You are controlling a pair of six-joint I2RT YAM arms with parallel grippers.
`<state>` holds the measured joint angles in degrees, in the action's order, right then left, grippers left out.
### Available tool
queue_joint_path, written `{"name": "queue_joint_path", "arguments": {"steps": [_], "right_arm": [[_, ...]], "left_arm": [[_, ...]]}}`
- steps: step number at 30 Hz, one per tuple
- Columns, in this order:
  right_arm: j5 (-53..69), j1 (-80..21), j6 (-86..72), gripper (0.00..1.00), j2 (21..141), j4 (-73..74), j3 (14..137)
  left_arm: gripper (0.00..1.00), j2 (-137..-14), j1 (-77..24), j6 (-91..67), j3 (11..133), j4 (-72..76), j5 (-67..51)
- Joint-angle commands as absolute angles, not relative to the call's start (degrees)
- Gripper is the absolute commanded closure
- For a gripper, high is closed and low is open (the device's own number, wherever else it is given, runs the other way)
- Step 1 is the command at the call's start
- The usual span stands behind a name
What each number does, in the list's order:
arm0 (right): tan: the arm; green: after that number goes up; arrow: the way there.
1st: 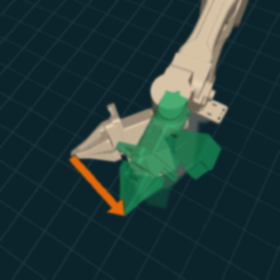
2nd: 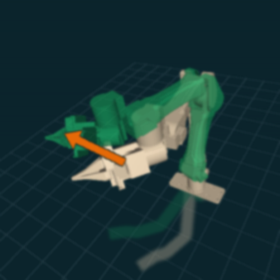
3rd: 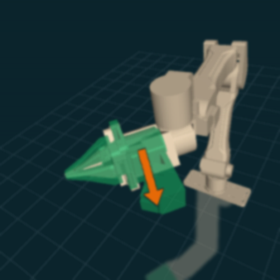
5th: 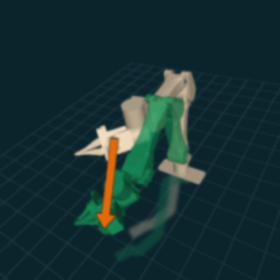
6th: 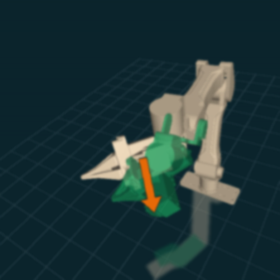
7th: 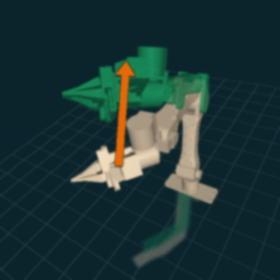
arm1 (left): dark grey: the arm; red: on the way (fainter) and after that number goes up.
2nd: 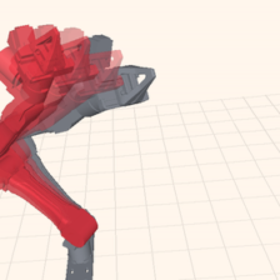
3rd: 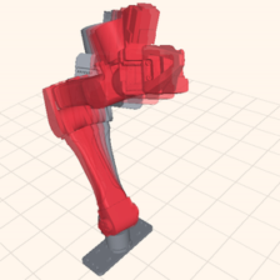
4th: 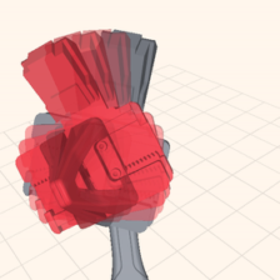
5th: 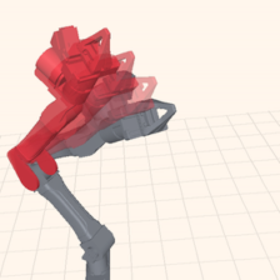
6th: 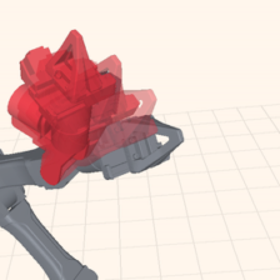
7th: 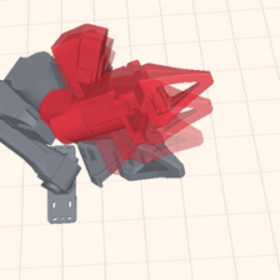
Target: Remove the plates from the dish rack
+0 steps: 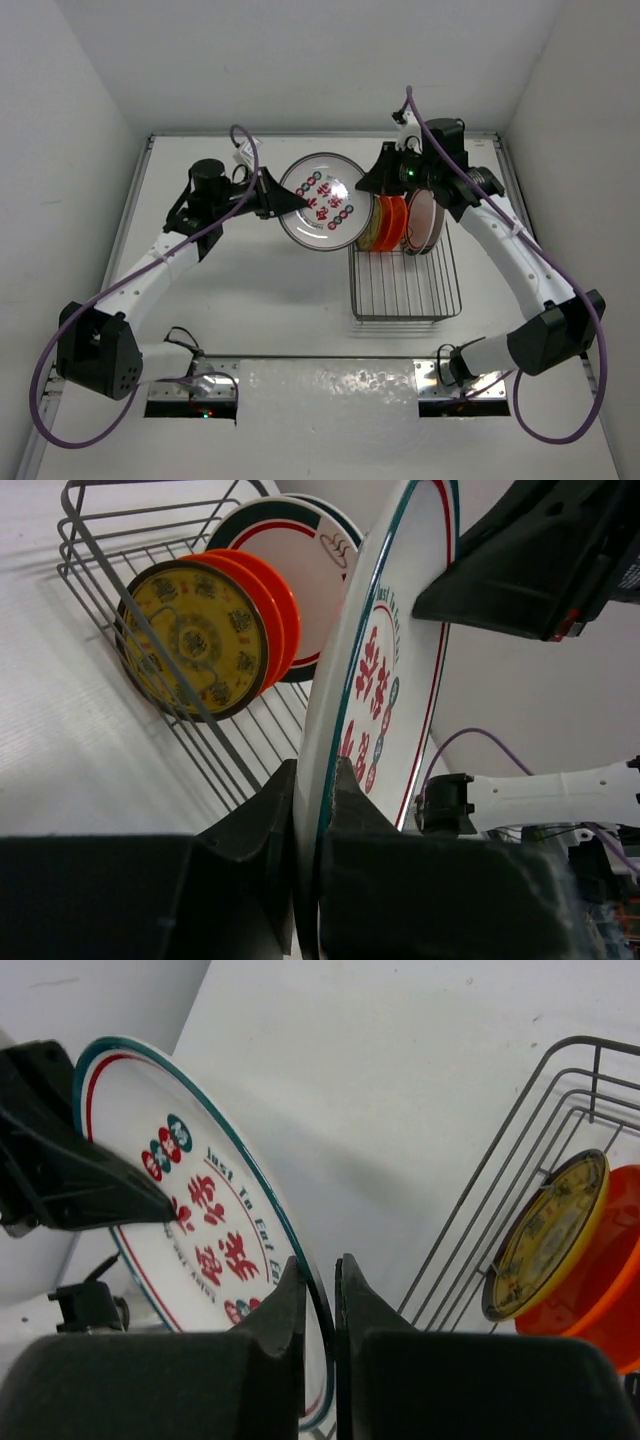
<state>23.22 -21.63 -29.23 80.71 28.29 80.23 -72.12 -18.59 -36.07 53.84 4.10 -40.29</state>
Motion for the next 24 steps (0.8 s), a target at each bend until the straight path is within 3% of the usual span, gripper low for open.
{"name": "queue_joint_path", "arguments": {"steps": [1, 2, 3, 9, 12, 16, 22, 24], "right_arm": [[30.15, -23.56, -35.07, 0.86, 79.89, 18.18, 80.25], [29.19, -23.55, -34.55, 0.63, 80.07, 19.15, 80.16], [24.83, -23.29, -32.89, 0.02, 80.16, 20.99, 80.59], [-16.54, -22.59, -24.01, 0.01, 81.12, 45.86, 89.55], [-22.83, -22.59, -19.96, 0.01, 81.39, 51.32, 91.67], [-31.97, -22.5, -15.74, 0.04, 82.7, 55.01, 92.81], [-38.41, -21.36, -11.34, 0.37, 88.67, 56.17, 91.5], [-39.02, -21.27, -10.37, 0.41, 90.17, 55.72, 91.32]], "left_arm": [[1.0, -73.04, -19.6, -33.92, 54.57, 4.23, -35.44], [1.0, -73.04, -19.51, -34.19, 54.84, 2.91, -32.72], [1.0, -72.95, -18.9, -35.32, 55.28, 1.16, -26.08], [1.0, -77.76, -6.52, -44.12, 52.65, -3.53, -13.2], [1.0, -84.17, -2.47, -43.51, 54.92, -1.33, -12.83], [1.0, -103.12, -0.27, -42.8, 65.35, 0.88, -17.57], [1.0, -119.77, 0.0, -40.96, 78.48, -4.3, -20.57], [0.89, -120.67, 0.0, -41.75, 79.36, -5.7, -19.17]]}}
